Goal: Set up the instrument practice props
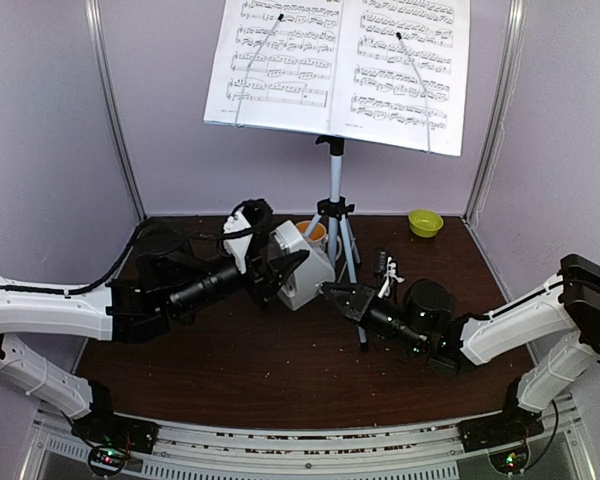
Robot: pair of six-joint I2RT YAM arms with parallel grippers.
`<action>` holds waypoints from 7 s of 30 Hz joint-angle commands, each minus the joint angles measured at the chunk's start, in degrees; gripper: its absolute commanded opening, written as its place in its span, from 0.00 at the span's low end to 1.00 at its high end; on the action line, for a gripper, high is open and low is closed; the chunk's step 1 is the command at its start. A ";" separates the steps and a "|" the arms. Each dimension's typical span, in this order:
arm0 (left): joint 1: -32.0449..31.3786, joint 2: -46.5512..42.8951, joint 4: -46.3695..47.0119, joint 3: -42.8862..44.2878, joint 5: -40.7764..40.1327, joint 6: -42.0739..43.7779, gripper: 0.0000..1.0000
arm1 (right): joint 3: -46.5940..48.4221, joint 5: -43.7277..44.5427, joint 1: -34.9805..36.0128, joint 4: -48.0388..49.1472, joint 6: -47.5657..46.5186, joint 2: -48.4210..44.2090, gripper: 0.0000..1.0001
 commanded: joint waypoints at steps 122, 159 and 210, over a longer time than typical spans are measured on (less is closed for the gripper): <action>16.09 20.90 24.27 -22.57 19.53 -35.99 0.34 | 19.95 20.88 7.85 -58.56 -17.29 -10.12 1.00; 16.32 7.32 13.17 -26.26 9.48 -27.21 0.64 | 37.43 44.69 14.03 -74.79 -8.30 10.73 0.55; -4.91 -0.58 12.47 -28.93 1.26 7.43 0.98 | 1.82 0.80 9.45 -21.99 -45.95 -27.49 0.00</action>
